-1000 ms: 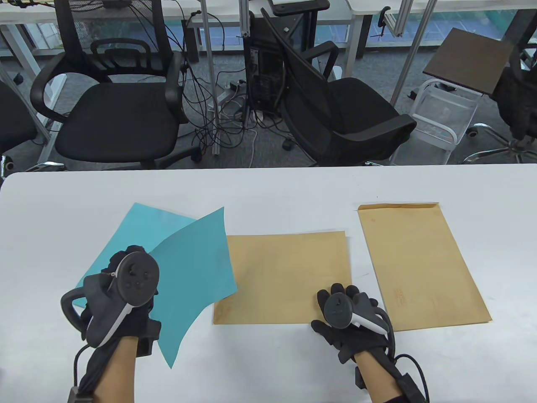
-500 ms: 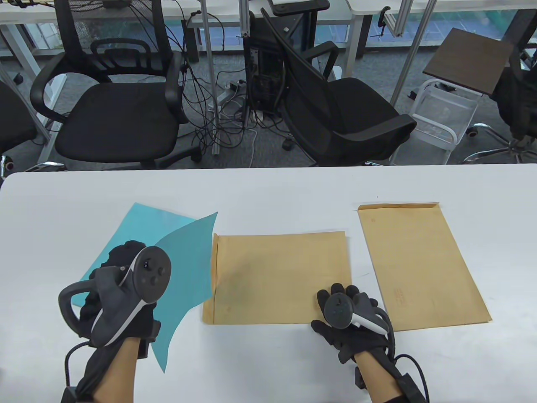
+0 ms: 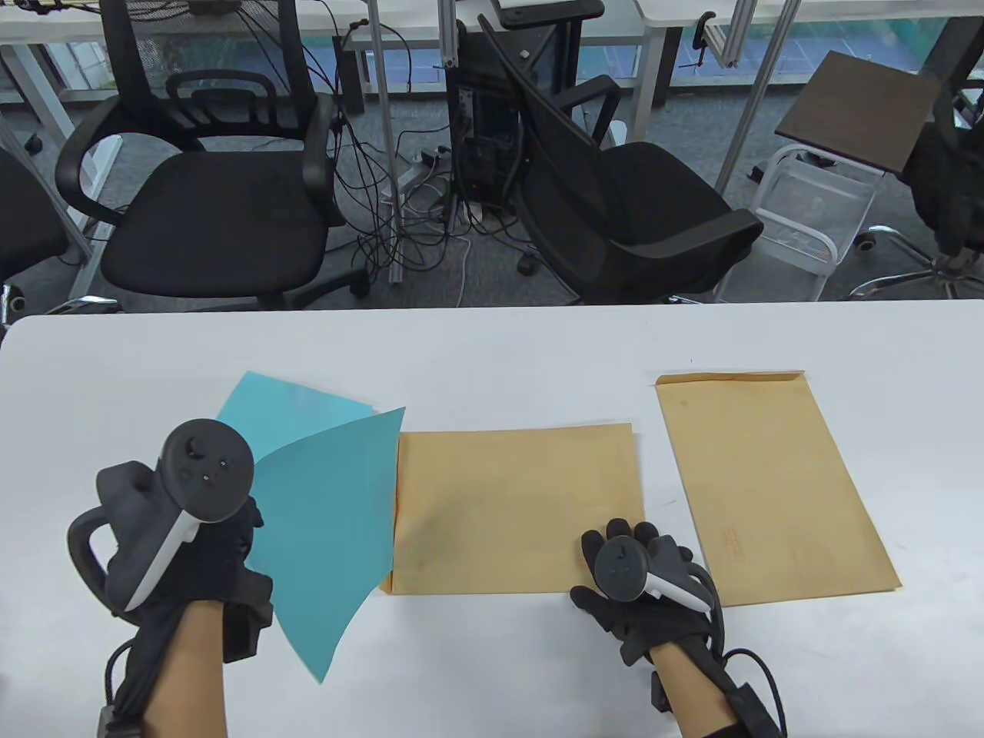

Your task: Stuff flat paper into A4 envelope

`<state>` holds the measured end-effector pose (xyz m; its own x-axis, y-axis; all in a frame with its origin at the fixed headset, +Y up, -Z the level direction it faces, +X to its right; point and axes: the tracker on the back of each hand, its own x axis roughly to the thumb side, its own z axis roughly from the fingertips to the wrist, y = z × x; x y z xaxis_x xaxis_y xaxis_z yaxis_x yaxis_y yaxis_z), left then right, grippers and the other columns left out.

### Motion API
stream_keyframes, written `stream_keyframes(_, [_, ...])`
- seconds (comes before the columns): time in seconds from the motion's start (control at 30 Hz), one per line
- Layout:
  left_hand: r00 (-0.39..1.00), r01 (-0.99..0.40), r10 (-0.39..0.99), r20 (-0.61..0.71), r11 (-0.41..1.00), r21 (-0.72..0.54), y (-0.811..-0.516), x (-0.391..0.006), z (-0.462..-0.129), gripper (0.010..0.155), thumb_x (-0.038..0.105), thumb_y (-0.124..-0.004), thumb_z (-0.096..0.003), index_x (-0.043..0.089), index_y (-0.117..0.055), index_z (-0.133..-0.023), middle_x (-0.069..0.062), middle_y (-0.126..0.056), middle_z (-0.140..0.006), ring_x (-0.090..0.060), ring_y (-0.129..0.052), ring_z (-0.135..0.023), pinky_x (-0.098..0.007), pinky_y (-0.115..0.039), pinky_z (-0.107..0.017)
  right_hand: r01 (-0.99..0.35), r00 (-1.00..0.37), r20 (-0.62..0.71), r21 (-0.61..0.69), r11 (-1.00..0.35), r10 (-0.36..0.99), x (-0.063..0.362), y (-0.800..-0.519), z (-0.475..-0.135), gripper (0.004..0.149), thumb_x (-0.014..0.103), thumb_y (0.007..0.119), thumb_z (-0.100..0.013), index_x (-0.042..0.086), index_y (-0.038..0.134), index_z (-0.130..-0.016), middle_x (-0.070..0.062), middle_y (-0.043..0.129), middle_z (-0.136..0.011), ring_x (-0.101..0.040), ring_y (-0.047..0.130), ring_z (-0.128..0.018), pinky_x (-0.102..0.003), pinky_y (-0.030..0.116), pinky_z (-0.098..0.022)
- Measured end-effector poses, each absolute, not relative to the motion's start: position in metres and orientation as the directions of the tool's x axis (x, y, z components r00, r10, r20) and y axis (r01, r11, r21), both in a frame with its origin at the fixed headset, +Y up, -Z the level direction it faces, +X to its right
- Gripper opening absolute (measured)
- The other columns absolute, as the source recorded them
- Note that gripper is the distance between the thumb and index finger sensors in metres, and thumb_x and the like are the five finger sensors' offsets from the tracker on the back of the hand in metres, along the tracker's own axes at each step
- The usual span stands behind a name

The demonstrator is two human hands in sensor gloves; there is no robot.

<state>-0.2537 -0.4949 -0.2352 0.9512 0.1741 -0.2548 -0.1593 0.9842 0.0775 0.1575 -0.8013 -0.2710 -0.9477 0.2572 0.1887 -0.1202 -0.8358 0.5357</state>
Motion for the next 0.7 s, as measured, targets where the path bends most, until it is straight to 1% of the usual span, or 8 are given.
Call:
stream_keyframes(0.07, [0.956,-0.127,0.135,-0.262,0.991,0.046,-0.5,-0.252,-0.237,0.04,0.013,-0.082,-0.0432,0.005,-0.089,-0.082,-0.027,-0.097,-0.07,-0.027,-0.109,-0.034,-0.046,-0.091,-0.039,-0.118,-0.948,0.19,0.535,-0.837,0.255,0.158,-0.801,-0.271,0.074,0.05,0.05,-0.065,0.014,0.008,-0.113,-0.024,-0.005,-0.111,-0.059,-0.006,-0.096,-0.082,0.004,-0.056])
stream_keyframes(0.17, [0.961,-0.103,0.114,-0.253,0.993,0.057,-0.509,-0.248,-0.242,0.041,0.013,-0.082,-0.0434,0.005,-0.089,-0.083,-0.027,-0.097,-0.07,-0.027,-0.109,-0.034,-0.045,-0.091,-0.039,-0.118,-0.948,0.191,0.534,-0.837,0.255,0.158,-0.801,-0.271,0.074,0.05,0.05,-0.065,0.014,0.007,-0.113,-0.024,-0.005,-0.111,-0.059,-0.006,-0.096,-0.082,0.004,-0.056])
stream_keyframes(0.3, [0.958,-0.107,0.124,-0.259,0.991,0.078,-0.52,-0.244,-0.247,0.042,0.013,-0.083,-0.0435,0.004,-0.088,-0.084,-0.028,-0.097,-0.069,-0.026,-0.109,-0.032,-0.045,-0.092,-0.038,-0.117,-0.948,0.191,0.535,-0.837,0.255,0.158,-0.801,-0.271,0.074,0.05,0.05,-0.065,0.014,0.007,-0.113,-0.024,-0.005,-0.111,-0.06,-0.006,-0.096,-0.082,0.004,-0.056])
stream_keyframes(0.53, [0.964,-0.09,0.092,-0.251,0.996,0.02,-0.534,-0.237,-0.261,0.041,0.013,-0.082,-0.0437,0.006,-0.088,-0.084,-0.027,-0.097,-0.07,-0.026,-0.109,-0.033,-0.045,-0.091,-0.038,-0.121,-0.947,0.19,0.538,-0.834,0.26,0.158,-0.802,-0.271,0.074,0.05,0.049,-0.065,0.014,0.007,-0.113,-0.024,-0.006,-0.111,-0.06,-0.007,-0.095,-0.082,0.004,-0.056])
stream_keyframes(0.7, [0.965,-0.048,0.046,-0.258,0.999,0.001,-0.54,-0.239,-0.268,0.041,0.014,-0.081,-0.0435,0.01,-0.088,-0.084,-0.023,-0.097,-0.071,-0.027,-0.106,-0.036,-0.048,-0.087,-0.042,-0.124,-0.946,0.19,0.54,-0.833,0.264,0.158,-0.802,-0.271,0.074,0.05,0.049,-0.065,0.014,0.006,-0.113,-0.024,-0.006,-0.11,-0.06,-0.008,-0.095,-0.082,0.003,-0.056])
